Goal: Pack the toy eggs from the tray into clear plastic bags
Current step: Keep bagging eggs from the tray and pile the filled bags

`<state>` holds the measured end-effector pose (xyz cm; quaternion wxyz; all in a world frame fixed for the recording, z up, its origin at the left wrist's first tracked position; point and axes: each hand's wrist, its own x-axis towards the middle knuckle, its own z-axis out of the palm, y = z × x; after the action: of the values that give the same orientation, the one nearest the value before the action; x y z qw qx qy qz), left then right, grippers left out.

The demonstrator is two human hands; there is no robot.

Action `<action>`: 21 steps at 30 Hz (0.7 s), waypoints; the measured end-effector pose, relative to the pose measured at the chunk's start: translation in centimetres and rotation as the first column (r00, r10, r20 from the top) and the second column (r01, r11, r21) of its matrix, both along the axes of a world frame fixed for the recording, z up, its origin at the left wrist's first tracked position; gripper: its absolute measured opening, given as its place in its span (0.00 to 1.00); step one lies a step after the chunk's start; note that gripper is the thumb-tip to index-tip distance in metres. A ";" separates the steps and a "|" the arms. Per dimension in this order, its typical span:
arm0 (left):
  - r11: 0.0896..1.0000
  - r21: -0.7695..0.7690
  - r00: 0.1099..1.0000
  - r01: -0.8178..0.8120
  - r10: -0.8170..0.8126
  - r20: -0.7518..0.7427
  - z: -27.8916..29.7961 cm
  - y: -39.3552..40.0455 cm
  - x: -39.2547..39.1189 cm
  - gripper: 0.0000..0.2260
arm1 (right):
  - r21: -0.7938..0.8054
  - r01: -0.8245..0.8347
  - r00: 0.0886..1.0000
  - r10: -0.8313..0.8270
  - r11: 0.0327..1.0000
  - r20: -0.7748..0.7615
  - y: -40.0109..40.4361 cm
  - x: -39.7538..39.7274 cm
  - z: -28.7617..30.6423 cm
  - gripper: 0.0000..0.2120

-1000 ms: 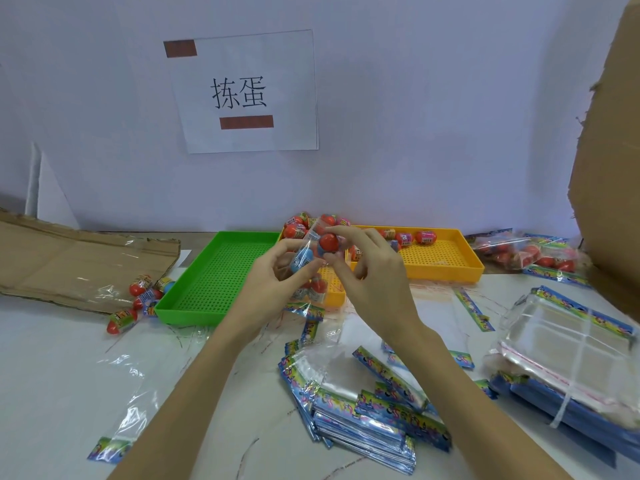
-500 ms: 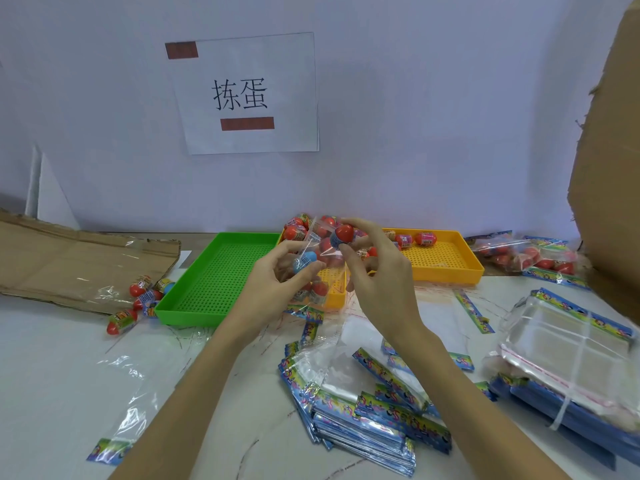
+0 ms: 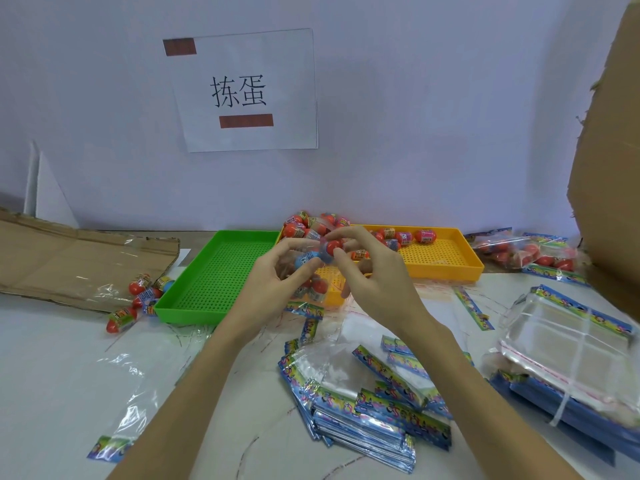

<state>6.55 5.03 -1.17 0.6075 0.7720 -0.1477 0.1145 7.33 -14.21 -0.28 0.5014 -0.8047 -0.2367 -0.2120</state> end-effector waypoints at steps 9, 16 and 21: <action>1.000 -0.015 0.999 0.012 -0.013 -0.031 0.2 -0.2 -0.2 0.17 | -0.259 0.124 0.990 -0.102 0.958 0.099 -0.7 0.0 0.3 0.11; 0.998 -0.060 0.998 0.019 -0.023 -0.053 0.1 -0.3 -0.1 0.20 | -0.243 0.074 0.996 -0.057 0.967 0.074 -0.4 -0.1 0.3 0.13; 0.996 -0.085 0.996 0.025 -0.032 -0.081 0.1 -0.3 -0.1 0.18 | -0.281 0.028 0.999 -0.020 0.959 0.033 -0.3 -0.1 -0.1 0.14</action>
<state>6.48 4.76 -1.07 0.6466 0.7476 -0.1286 0.0798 7.19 -14.47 -0.41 0.3757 -0.8674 -0.2620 -0.1942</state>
